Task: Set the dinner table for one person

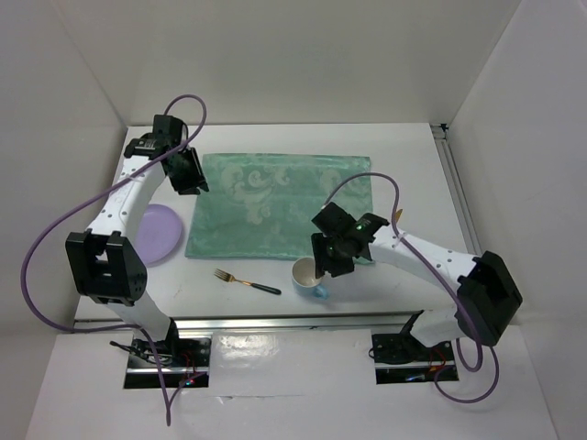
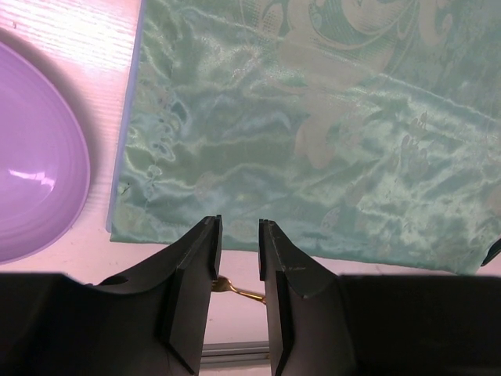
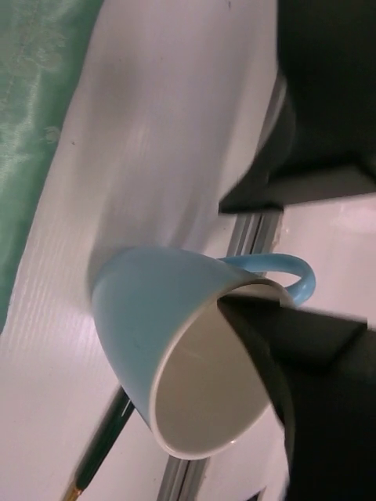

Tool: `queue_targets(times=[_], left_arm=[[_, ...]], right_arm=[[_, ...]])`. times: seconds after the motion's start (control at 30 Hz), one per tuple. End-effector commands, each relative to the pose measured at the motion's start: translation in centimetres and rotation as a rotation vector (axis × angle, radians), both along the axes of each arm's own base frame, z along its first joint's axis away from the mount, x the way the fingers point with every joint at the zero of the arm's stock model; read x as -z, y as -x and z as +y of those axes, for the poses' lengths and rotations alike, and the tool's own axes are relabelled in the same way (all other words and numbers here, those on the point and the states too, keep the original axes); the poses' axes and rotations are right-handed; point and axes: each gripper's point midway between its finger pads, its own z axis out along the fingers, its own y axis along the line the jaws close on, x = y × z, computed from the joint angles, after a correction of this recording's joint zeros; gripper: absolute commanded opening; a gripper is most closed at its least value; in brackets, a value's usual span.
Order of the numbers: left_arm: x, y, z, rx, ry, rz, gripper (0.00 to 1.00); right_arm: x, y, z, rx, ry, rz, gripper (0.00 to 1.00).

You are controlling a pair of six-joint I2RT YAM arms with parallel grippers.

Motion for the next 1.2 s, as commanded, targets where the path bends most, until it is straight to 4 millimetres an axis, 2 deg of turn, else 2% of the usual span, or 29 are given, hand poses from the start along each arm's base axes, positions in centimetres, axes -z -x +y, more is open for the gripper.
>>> queue_targets(times=[0.0,0.03,0.07,0.13,0.17,0.23,0.27,0.33,0.37,0.43,0.47,0.53,0.57,0.63,0.67,0.7,0.8,0.83,1.03,1.1,1.13,1.17], left_arm=[[-1.1,0.5,-0.3,0.032,0.005,-0.031,0.43],[-0.8,0.6,-0.3,0.032,0.004,-0.021,0.43],[-0.8,0.6,-0.3,0.032,0.004,-0.021,0.43],[-0.8,0.6,-0.3,0.032,0.004,-0.021,0.43],[-0.8,0.6,-0.3,0.032,0.004,-0.021,0.43],[-0.7,0.7,-0.3,0.032,0.005,-0.029,0.43],[-0.2,0.9,-0.4,0.022,0.01,-0.014,0.43],[0.2,0.9,-0.4,0.014,0.015,-0.01,0.43],[0.1,0.9,-0.5,0.002,0.022,-0.008,0.43],[0.5,1.1,-0.3,-0.015,0.019,0.004,0.43],[0.2,1.1,-0.4,-0.026,0.025,-0.004,0.43],[0.5,1.3,-0.4,-0.035,0.03,0.008,0.43],[0.4,1.4,-0.8,-0.008,0.05,-0.002,0.41],[0.6,1.7,-1.0,-0.002,0.059,-0.002,0.4],[0.0,1.6,-1.0,-0.001,0.061,-0.024,0.4],[0.6,1.9,-1.0,-0.002,0.06,-0.009,0.4],[1.0,2.3,-0.6,-0.012,0.042,-0.002,0.4],[1.0,2.3,-0.6,-0.012,0.042,-0.001,0.4],[1.4,2.7,-0.5,-0.017,0.033,0.016,0.4],[1.4,2.6,-0.2,-0.024,0.022,0.015,0.4],[2.2,2.8,-0.2,-0.024,0.021,0.037,0.4],[2.2,2.8,0.0,-0.031,0.009,0.036,0.4]], right_arm=[[-0.6,-1.7,1.4,0.031,-0.03,-0.055,0.49],[-0.7,-2.1,1.6,0.048,-0.027,-0.06,0.38],[-1.5,-2.6,1.4,0.06,-0.01,-0.083,0.18],[-2.5,-2.9,0.6,0.099,0.03,-0.092,0.0],[-4.1,-4.2,0.7,0.119,0.039,-0.144,0.0],[-5.9,-6.1,0.0,0.153,0.057,-0.186,0.0],[-7.7,-8.0,-1.1,0.197,0.081,-0.217,0.0],[-9.4,-10.4,-2.2,0.229,0.105,-0.253,0.0],[-10.8,-13.2,-3.3,0.286,0.104,-0.281,0.0],[-11.5,-16.1,-4.9,0.328,0.122,-0.297,0.0],[-12.0,-19.1,-6.4,0.391,0.115,-0.31,0.0],[-12.0,-21.9,-7.8,0.441,0.111,-0.306,0.0],[-11.9,-24.7,-8.9,0.467,0.101,-0.321,0.0],[-11.3,-26.9,-9.4,0.482,0.075,-0.301,0.0],[-11.1,-28.2,-9.9,0.498,0.067,-0.303,0.0],[-10.5,-30.0,-10.5,0.519,0.074,-0.297,0.0],[-9.7,-32.3,-11.4,0.549,0.084,-0.301,0.0],[-9.3,-33.7,-11.9,0.563,0.073,-0.302,0.0],[-6.9,-35.8,-14.7,0.615,0.059,-0.268,0.0],[-5.8,-36.0,-14.7,0.614,0.065,-0.255,0.0],[-5.2,-36.1,-15.2,0.614,0.075,-0.247,0.0],[-4.1,-36.0,-15.1,0.609,0.074,-0.228,0.0]])
